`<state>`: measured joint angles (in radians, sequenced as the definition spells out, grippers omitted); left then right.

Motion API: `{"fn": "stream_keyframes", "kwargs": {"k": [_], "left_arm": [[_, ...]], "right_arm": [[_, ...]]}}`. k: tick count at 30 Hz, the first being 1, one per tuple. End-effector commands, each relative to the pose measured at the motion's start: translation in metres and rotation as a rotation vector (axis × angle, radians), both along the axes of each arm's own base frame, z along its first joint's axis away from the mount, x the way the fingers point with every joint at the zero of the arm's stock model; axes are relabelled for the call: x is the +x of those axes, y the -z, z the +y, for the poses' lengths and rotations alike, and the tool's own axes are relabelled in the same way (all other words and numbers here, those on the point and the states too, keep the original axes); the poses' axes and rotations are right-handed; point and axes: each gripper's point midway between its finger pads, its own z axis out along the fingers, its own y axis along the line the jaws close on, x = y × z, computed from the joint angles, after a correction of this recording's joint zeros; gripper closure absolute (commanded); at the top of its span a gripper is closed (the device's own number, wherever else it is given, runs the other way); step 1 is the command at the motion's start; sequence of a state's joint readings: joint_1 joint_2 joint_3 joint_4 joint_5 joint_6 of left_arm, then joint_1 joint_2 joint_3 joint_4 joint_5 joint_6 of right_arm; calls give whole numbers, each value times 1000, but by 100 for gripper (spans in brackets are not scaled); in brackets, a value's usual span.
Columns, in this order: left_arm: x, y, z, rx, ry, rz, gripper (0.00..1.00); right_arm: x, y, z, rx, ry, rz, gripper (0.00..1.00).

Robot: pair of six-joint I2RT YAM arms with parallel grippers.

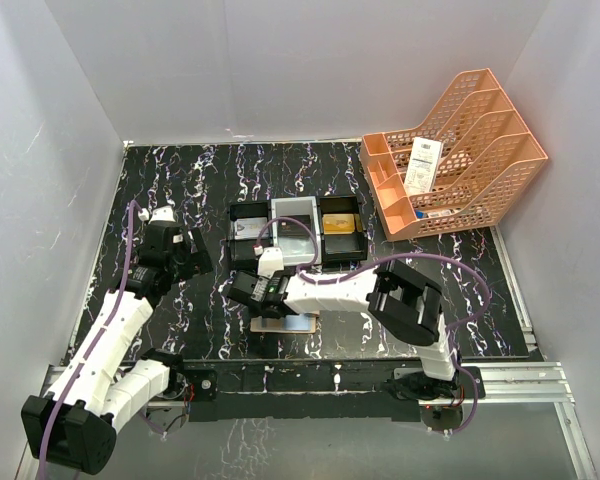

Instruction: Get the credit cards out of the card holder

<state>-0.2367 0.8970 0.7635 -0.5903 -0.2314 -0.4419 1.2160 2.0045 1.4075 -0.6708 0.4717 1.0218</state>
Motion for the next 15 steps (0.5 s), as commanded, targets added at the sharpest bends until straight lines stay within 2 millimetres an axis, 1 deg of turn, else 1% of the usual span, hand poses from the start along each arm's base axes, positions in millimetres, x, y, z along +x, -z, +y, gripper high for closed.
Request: {"fn": "stream_keyframes", "kwargs": {"k": [1, 3, 6, 9, 12, 15], "left_arm": [[2, -10, 3, 5, -9, -30, 1], [1, -9, 2, 1, -3, -29, 1], [2, -9, 0, -5, 5, -28, 1], [1, -9, 0, -7, 7, -28, 1], [1, -9, -1, -10, 9, -31, 1], [2, -11, -6, -34, 32, -42, 1]], "right_arm": [[-10, 29, -6, 4, -16, 77, 48], [-11, 26, -1, 53, -27, 96, 49], [-12, 16, 8, 145, -39, 115, 49], [-10, 13, 8, 210, -27, 139, 49], [-10, 15, 4, 249, -22, 164, 49], [-11, 17, 4, 274, -27, 180, 49]]}}
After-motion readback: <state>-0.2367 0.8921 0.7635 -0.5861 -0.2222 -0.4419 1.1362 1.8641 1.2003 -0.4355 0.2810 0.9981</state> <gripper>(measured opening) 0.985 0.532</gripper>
